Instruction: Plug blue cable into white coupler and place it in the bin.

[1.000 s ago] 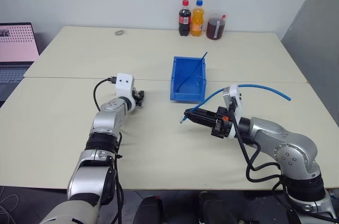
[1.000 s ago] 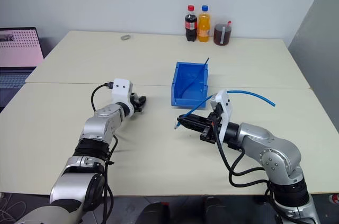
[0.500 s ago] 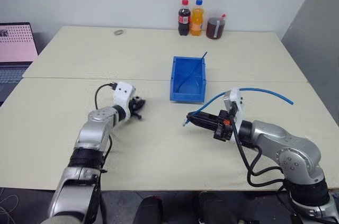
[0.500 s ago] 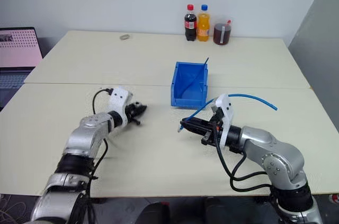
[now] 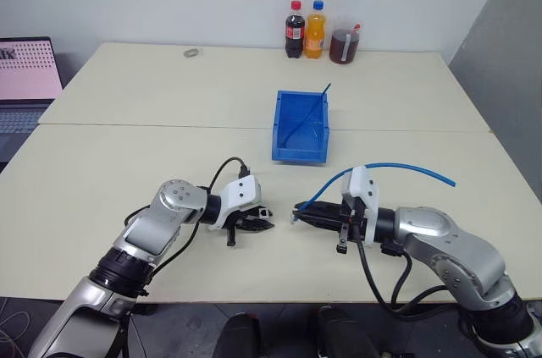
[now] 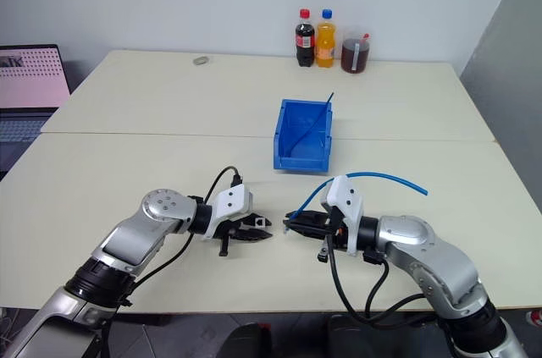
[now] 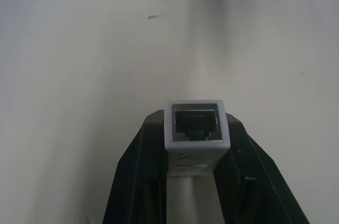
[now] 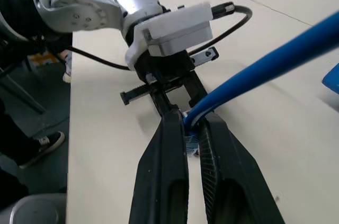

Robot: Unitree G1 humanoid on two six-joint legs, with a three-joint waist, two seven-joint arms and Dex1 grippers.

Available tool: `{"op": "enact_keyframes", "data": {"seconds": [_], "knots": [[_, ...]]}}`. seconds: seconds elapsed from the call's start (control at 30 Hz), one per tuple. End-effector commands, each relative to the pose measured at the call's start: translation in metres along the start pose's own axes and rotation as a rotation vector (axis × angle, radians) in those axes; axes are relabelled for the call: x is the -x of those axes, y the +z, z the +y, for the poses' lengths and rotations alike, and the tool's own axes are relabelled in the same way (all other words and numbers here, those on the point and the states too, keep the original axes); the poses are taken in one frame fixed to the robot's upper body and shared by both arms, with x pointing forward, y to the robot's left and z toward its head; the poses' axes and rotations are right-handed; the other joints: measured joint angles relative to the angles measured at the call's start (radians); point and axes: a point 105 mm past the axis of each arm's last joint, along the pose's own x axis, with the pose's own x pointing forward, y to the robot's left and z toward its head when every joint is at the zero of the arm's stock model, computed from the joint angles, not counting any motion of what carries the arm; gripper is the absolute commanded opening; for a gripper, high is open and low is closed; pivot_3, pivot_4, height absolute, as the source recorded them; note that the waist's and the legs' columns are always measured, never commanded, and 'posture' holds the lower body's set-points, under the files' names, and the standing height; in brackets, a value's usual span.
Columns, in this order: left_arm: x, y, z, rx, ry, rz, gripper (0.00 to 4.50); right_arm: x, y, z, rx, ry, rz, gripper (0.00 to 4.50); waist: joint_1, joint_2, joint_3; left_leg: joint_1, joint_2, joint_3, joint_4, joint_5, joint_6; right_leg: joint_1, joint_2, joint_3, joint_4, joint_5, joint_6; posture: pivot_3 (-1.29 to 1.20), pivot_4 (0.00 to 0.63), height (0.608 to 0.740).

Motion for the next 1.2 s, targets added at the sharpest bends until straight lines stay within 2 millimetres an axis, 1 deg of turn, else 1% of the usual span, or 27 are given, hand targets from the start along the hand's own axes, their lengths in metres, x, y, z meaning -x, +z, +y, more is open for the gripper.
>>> {"op": "enact_keyframes", "data": {"seconds": [0.03, 0.17, 0.23, 0.4, 0.53, 0.67, 0.83, 1.2], "knots": [[-0.007, -0.009, -0.004, -0.011, -0.047, 0.032, 0.81, -0.016, 0.009, -0.004, 0.097, 0.031, -0.037, 0.04, 0.0, 0.0, 0.0, 0.0, 0.0, 0.0, 0.0, 0.0, 0.0, 0.0, 0.0, 0.0, 0.0, 0.0, 0.0, 0.0, 0.15, 0.74], [-0.007, -0.015, -0.006, -0.024, -0.079, 0.05, 0.81, -0.036, 0.01, -0.007, 0.145, 0.062, -0.046, 0.04, 0.0, 0.0, 0.0, 0.0, 0.0, 0.0, 0.0, 0.0, 0.0, 0.0, 0.0, 0.0, 0.0, 0.0, 0.0, 0.0, 0.15, 0.74], [-0.006, -0.017, -0.006, -0.026, -0.084, 0.051, 0.81, -0.043, 0.009, -0.008, 0.153, 0.071, -0.053, 0.04, 0.0, 0.0, 0.0, 0.0, 0.0, 0.0, 0.0, 0.0, 0.0, 0.0, 0.0, 0.0, 0.0, 0.0, 0.0, 0.0, 0.15, 0.74], [-0.005, -0.018, -0.004, -0.033, -0.091, 0.05, 0.81, -0.057, 0.006, -0.012, 0.17, 0.082, -0.06, 0.04, 0.0, 0.0, 0.0, 0.0, 0.0, 0.0, 0.0, 0.0, 0.0, 0.0, 0.0, 0.0, 0.001, 0.001, -0.001, 0.0, 0.15, 0.74], [-0.003, -0.02, -0.003, -0.041, -0.096, 0.056, 0.81, -0.063, 0.003, -0.014, 0.186, 0.09, -0.055, 0.04, 0.0, 0.0, -0.001, 0.001, 0.001, 0.0, 0.0, 0.0, 0.0, 0.0, 0.0, -0.001, 0.001, 0.001, -0.001, 0.0, 0.15, 0.74], [-0.002, -0.021, -0.003, -0.045, -0.096, 0.061, 0.81, -0.065, -0.002, -0.016, 0.191, 0.096, -0.039, 0.04, 0.0, 0.0, -0.001, 0.001, 0.001, 0.0, 0.0, 0.0, 0.0, 0.0, 0.0, 0.0, 0.001, 0.001, -0.002, 0.0, 0.15, 0.74], [0.0, -0.023, -0.003, -0.044, -0.095, 0.064, 0.81, -0.063, -0.011, -0.014, 0.209, 0.124, 0.003, 0.04, -0.001, 0.0, -0.001, 0.001, 0.001, 0.0, 0.0, 0.0, 0.0, 0.0, 0.0, 0.0, 0.001, 0.001, -0.002, 0.0, 0.15, 0.74], [0.003, -0.026, -0.004, -0.043, -0.102, 0.074, 0.81, -0.061, -0.012, -0.015, 0.227, 0.152, 0.021, 0.03, -0.002, 0.0, -0.001, 0.001, 0.001, 0.0, 0.0, 0.0, 0.0, 0.001, 0.0, 0.0, 0.002, 0.002, -0.004, 0.0, 0.15, 0.74]]}}
